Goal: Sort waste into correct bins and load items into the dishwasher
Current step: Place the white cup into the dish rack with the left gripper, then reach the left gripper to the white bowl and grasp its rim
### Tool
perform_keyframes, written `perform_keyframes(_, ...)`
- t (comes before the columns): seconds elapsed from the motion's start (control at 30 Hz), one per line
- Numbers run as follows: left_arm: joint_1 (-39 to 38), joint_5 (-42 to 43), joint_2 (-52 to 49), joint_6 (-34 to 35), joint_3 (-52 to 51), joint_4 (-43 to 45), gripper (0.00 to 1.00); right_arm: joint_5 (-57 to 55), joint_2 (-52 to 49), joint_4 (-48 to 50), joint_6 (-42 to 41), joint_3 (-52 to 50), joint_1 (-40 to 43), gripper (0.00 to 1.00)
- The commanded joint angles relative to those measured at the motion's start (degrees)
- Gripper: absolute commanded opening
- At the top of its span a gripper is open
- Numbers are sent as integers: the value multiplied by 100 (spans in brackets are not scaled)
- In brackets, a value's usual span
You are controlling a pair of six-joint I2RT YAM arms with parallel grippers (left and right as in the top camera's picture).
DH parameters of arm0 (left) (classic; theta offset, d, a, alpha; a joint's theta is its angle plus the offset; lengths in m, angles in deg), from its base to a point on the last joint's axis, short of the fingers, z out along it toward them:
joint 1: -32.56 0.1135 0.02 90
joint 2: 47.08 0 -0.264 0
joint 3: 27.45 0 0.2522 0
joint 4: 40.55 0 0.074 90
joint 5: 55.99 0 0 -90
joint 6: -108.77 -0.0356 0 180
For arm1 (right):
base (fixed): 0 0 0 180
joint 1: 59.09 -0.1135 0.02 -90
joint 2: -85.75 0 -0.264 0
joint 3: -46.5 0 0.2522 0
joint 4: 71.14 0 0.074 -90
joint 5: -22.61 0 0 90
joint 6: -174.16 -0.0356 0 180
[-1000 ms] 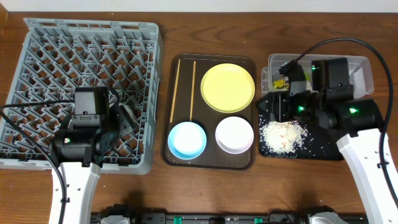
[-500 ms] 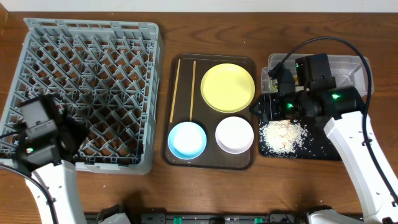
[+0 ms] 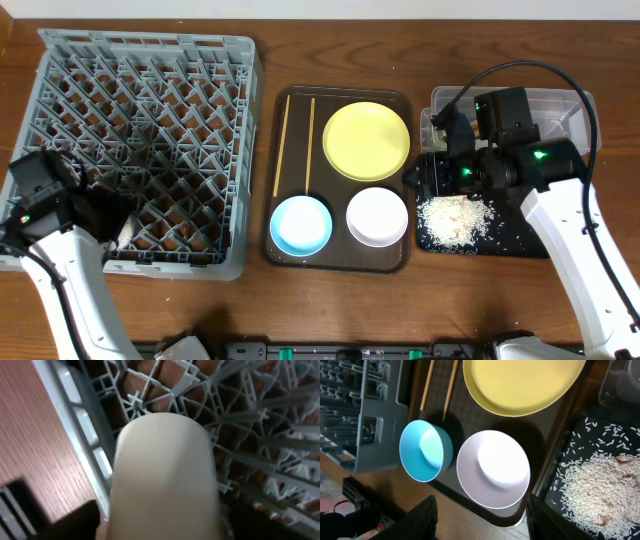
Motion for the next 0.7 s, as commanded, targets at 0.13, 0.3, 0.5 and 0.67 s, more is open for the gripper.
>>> perform_keyframes(0.13, 146, 785, 129, 37, 345, -9, 88, -17, -31, -9, -11, 55, -35, 55)
perform_keyframes(0.3, 76, 1917, 275, -332, 562, -17, 81, -17, -31, -22, -13, 52, -35, 55)
perform_keyframes(0.5, -933, 2817, 518, -1464, 581, -328, 77, -11, -31, 229, -15, 52, -39, 56)
perform_keyframes(0.67, -2579, 2476, 522, -1980, 452, -741, 75, 201, -31, 511, -13, 52, -236, 55)
